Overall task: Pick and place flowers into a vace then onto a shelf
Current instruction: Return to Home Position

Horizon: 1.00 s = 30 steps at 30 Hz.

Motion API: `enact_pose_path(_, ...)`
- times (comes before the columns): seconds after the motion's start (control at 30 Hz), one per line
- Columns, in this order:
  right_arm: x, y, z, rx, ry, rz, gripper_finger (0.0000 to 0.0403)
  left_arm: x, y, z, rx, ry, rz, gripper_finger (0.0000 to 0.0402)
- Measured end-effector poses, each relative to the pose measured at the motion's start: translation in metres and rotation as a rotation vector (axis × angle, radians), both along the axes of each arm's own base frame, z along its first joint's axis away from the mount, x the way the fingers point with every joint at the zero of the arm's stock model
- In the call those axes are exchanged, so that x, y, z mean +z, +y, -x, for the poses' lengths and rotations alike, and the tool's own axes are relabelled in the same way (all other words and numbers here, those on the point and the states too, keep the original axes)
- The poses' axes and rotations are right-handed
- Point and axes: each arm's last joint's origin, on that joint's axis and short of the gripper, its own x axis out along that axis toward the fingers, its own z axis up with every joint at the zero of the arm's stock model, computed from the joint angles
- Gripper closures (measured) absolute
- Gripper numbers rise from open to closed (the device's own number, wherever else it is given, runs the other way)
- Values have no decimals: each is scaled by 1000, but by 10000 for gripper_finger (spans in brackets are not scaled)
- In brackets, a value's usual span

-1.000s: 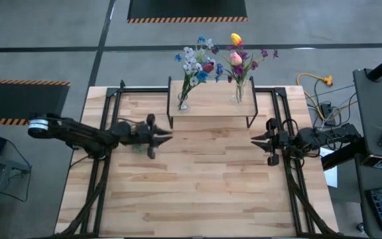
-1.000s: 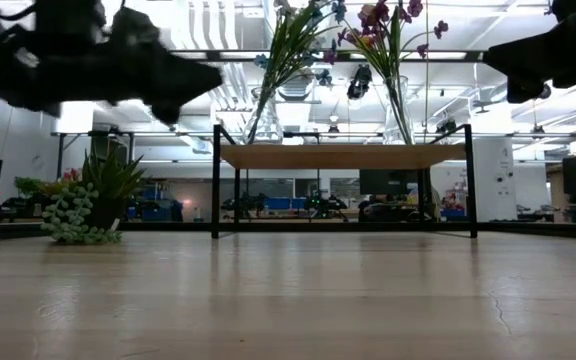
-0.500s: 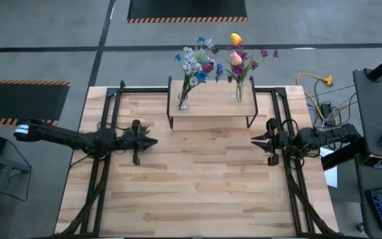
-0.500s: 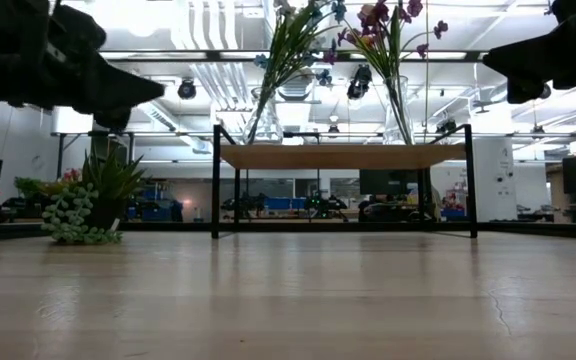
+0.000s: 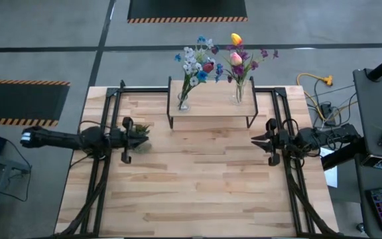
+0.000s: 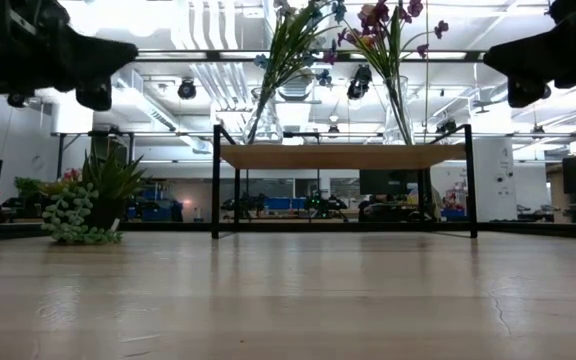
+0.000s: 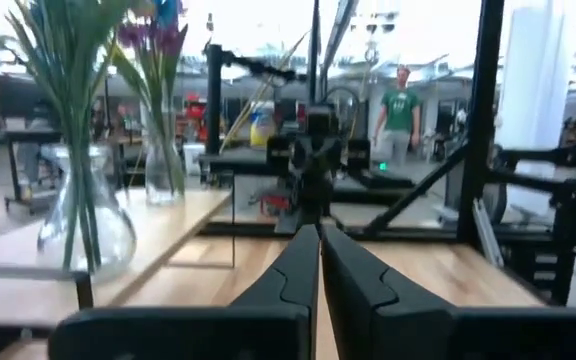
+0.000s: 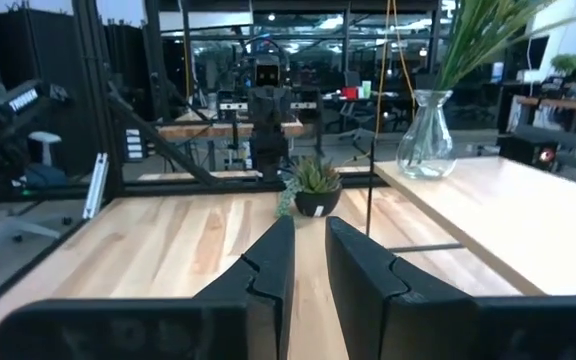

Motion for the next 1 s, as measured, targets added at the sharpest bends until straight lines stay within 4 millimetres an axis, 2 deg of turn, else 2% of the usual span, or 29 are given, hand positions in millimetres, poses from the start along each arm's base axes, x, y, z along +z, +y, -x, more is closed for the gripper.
enact_pose_path(0.1,-2,0,0,2,12,-29,351,-5,0,1,-2,54,16,402)
enact_pose_path(0.3,-19,1,-5,2,24,-20,351,-4,0,2,0,43,21,402)
enact_pose_path(0.53,-18,0,-7,-12,-7,-7,351,-3,1,3,13,32,-27,402)
enact_pose_path(0.7,-18,-6,-8,-51,-5,5,351,-3,1,3,14,30,-23,402)
enact_pose_path(0.9,-20,-11,-9,7,3,-25,351,-3,1,3,10,25,6,402)
enact_pose_path(1.0,-22,-14,-9,-18,24,-48,351,-3,1,3,10,32,6,401)
